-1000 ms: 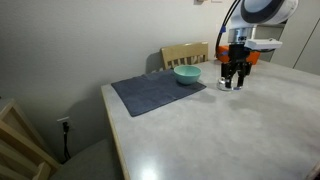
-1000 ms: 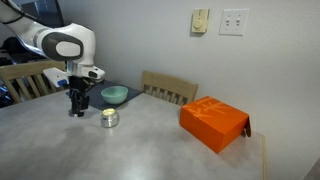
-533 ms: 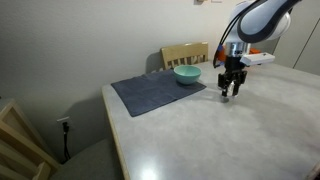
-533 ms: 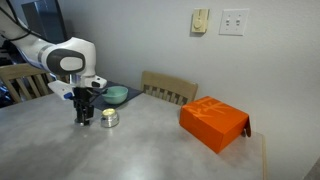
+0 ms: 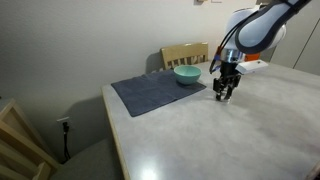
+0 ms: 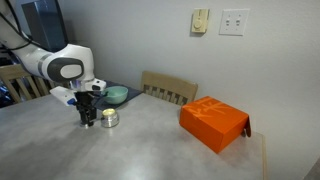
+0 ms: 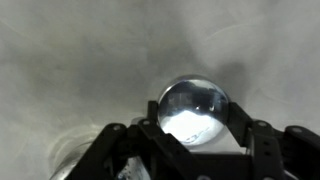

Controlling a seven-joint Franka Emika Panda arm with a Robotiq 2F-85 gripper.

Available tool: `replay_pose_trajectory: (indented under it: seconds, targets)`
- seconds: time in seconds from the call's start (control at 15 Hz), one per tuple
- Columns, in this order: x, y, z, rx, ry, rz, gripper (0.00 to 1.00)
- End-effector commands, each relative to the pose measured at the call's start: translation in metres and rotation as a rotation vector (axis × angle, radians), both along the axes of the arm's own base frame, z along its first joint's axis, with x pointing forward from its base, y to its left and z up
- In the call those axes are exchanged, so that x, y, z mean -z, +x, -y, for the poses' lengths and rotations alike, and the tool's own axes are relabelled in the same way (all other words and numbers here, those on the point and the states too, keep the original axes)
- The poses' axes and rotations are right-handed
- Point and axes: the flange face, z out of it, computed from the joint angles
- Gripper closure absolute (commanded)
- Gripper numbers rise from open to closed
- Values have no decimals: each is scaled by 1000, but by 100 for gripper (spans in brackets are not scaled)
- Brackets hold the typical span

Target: Open the candle tin lid

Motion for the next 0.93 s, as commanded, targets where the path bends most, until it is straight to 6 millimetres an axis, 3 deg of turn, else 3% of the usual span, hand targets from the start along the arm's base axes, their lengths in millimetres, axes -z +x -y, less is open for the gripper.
replay_pose_trajectory:
  seconds: [0.0,0.2,0.87]
  targets:
    - [8,1,0,-13,-9,16,8]
    - [1,-3,-2,-12,-24,10,0]
    - [-59,-30,-19,46,-3,91,0]
